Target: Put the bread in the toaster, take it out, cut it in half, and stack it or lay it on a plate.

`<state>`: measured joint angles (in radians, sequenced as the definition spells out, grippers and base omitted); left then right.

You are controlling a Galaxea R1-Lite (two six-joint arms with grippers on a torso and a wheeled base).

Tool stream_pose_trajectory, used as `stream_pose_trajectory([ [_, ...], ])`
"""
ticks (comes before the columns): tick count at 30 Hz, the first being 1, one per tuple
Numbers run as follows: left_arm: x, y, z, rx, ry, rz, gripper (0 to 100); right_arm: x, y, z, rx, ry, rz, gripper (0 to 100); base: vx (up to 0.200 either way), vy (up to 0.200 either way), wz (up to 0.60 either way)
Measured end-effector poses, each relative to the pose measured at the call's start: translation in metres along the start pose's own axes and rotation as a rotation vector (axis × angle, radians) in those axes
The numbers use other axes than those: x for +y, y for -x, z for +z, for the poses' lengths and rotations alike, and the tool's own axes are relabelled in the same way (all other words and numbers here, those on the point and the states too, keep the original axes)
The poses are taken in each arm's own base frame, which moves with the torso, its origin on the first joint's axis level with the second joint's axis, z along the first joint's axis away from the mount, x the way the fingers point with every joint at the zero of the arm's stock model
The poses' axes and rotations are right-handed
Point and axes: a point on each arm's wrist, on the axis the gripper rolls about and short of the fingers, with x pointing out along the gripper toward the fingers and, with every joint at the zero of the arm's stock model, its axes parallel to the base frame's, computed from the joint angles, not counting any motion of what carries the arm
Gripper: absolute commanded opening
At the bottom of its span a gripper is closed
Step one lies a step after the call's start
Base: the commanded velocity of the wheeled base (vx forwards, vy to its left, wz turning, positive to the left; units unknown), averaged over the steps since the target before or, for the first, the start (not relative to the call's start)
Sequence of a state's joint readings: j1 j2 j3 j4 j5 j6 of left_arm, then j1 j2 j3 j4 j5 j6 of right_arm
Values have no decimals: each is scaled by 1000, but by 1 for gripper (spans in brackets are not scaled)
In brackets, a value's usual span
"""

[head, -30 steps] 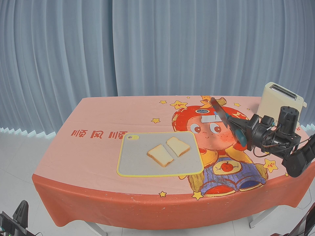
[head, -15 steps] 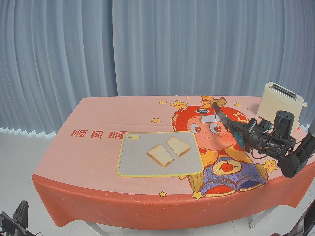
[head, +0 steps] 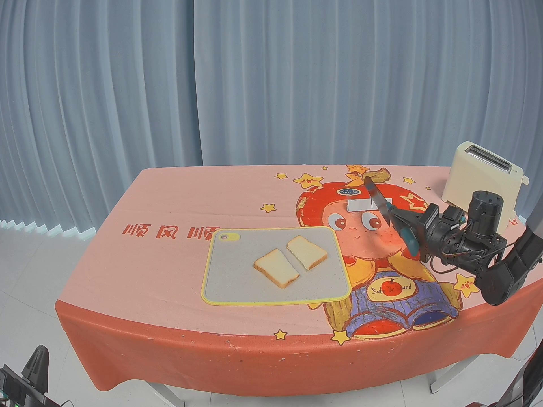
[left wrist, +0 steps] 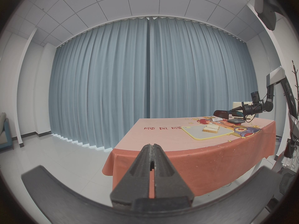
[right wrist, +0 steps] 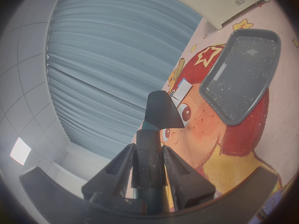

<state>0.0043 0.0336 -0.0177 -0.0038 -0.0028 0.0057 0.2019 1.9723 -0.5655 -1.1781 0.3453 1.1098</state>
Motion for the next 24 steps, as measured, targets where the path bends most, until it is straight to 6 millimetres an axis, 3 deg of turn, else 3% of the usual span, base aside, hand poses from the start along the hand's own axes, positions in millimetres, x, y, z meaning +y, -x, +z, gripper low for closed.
stream_pose_trajectory([
  [24,0,0,0,0,0,0,0,-5,-10,5,-7,-18,-3,0,0,0,0],
])
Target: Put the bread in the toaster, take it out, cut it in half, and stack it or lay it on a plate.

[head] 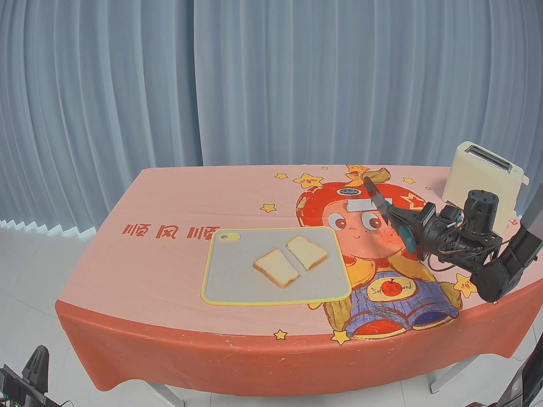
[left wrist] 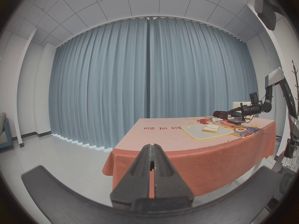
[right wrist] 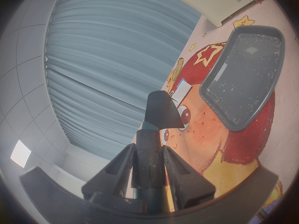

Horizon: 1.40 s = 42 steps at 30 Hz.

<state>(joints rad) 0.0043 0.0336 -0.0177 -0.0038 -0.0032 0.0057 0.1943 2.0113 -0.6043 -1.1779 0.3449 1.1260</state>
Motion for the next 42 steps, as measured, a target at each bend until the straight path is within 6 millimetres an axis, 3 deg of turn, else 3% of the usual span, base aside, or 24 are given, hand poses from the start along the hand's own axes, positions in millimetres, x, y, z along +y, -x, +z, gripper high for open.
stream_pose_trajectory([
  [42,0,0,0,0,0,0,0,-8,-5,-2,10,-38,-20,0,0,0,0],
])
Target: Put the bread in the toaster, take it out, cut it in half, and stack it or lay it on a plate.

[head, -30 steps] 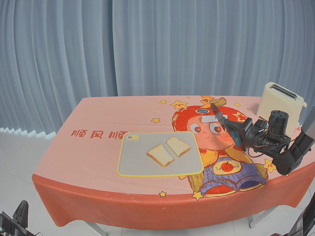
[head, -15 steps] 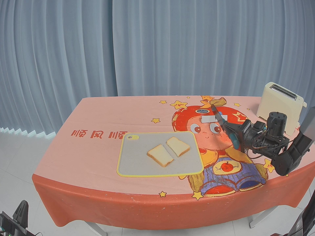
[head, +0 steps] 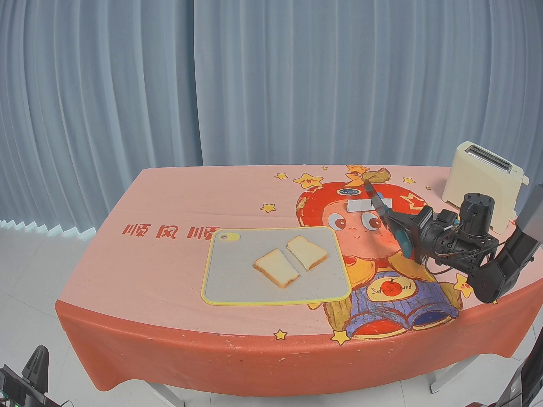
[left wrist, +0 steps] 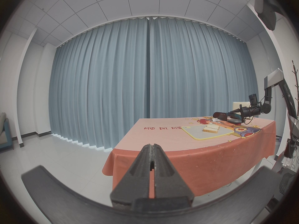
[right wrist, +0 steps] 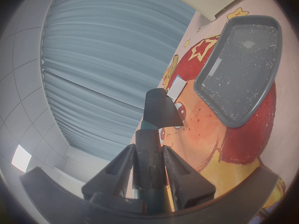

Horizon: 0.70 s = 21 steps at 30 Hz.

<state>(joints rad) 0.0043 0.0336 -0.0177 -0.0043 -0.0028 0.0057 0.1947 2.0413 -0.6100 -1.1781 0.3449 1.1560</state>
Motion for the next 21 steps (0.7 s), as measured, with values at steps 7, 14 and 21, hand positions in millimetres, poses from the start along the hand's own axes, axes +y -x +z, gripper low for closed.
stream_pose_trajectory([
  [7,0,0,0,0,0,0,0,0,0,1,-2,-3,0,0,0,0,0],
  [14,0,0,0,0,0,0,0,1,1,4,-14,-67,7,0,0,0,0],
  [21,0,0,0,0,0,0,0,8,3,9,-47,-111,86,0,0,0,0],
])
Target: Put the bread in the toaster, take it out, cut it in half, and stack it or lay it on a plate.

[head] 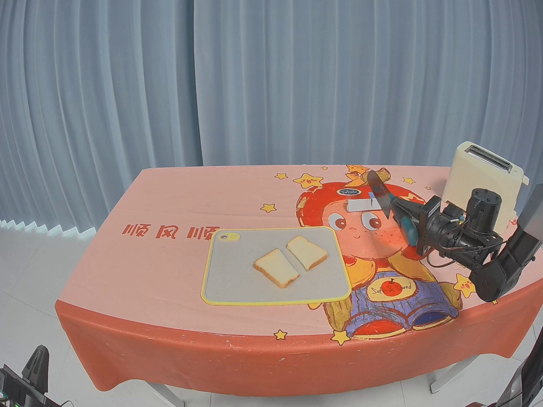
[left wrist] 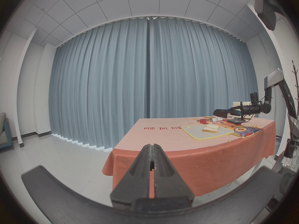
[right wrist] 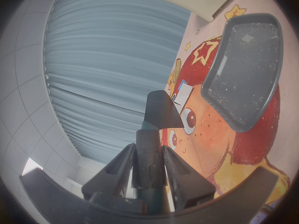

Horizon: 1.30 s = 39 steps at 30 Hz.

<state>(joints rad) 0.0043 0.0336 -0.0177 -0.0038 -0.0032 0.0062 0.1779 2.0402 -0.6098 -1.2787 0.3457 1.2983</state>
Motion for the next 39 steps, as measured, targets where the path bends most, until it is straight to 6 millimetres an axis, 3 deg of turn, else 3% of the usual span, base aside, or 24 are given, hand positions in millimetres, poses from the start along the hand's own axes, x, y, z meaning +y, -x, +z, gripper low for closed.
stream_pose_trajectory([
  [39,0,0,0,0,0,0,0,-3,-1,-3,30,-45,8,0,0,0,0],
])
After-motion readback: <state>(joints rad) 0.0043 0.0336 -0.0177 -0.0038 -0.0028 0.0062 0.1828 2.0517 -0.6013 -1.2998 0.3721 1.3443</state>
